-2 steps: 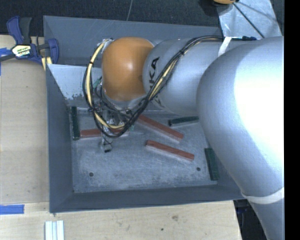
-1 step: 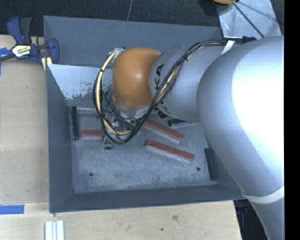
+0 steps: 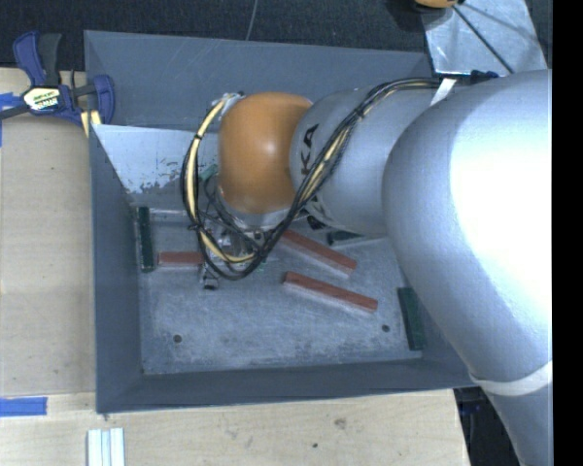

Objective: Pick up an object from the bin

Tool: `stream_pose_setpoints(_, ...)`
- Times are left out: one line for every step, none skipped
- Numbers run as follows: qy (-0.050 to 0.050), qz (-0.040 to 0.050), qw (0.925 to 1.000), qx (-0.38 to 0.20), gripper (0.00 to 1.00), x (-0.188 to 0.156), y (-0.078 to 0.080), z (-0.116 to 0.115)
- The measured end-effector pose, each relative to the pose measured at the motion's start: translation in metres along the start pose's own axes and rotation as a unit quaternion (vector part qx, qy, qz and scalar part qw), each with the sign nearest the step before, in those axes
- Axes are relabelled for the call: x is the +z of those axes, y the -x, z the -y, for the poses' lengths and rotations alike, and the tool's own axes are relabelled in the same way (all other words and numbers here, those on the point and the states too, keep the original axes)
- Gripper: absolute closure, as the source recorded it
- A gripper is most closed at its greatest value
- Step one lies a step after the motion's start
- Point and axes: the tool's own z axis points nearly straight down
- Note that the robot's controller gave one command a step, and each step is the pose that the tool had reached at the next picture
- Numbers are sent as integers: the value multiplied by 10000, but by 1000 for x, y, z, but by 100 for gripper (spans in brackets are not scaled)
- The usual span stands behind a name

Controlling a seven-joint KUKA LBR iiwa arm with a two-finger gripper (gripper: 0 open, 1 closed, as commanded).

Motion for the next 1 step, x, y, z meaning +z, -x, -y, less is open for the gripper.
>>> stream_pose_setpoints(-6,0,10000,-90,100,-132,3,2)
